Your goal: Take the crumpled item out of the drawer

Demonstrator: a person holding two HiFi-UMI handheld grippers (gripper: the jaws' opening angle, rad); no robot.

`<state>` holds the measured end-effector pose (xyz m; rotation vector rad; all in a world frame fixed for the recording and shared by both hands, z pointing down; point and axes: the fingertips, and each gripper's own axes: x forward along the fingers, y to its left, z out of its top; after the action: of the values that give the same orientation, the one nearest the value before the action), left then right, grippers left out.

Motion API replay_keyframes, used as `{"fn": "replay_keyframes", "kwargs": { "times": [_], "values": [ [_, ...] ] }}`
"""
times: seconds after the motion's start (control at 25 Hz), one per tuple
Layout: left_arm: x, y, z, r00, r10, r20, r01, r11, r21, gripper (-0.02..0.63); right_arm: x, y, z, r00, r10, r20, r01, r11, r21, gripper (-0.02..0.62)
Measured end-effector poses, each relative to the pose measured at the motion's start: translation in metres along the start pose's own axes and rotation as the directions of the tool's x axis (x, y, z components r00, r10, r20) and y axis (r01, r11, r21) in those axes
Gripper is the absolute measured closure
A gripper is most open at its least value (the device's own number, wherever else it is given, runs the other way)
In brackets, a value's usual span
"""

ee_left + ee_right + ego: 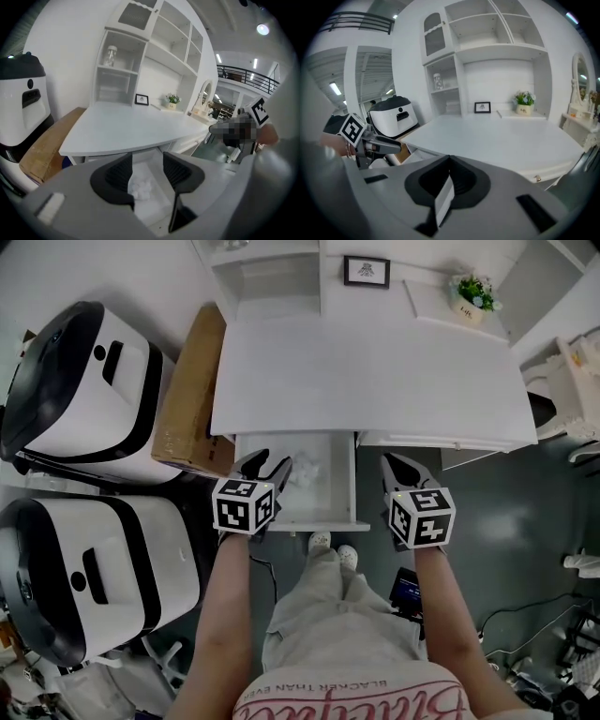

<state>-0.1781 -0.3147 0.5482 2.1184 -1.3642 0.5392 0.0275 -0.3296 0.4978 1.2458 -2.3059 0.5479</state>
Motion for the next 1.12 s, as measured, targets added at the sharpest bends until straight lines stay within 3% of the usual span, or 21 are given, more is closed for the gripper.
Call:
{"fn": "replay_keyframes", "kwargs": {
  "times": [0.2,0.48,0.72,1.12],
  "values": [
    [0.028,0.01,-0.027,0.989,-0.047,-0.137,0.046,0.999,-0.014,0.393,0.01,-0.004,-0.017,0.999,-0.003,-0.043,0.005,0.999,0.053,0.589],
    [0.074,0.026,-0.081,0.938,-0.094,-0.335,0.08,0.995,-0.054,0.393,0.02,-0.009,-0.039,0.995,-0.009,-0.097,0.015,0.997,0.07,0.589],
    [0.11,0.04,-0.118,0.904,-0.087,-0.418,0.055,0.995,-0.087,0.393,0.022,-0.019,-0.061,0.989,-0.034,-0.147,0.044,0.997,0.068,0.589],
    [0.153,0.05,-0.16,0.874,-0.068,-0.481,0.06,0.998,-0.032,0.388,0.038,-0.019,-0.075,0.982,-0.031,-0.188,0.043,0.997,0.062,0.589]
  ]
}}
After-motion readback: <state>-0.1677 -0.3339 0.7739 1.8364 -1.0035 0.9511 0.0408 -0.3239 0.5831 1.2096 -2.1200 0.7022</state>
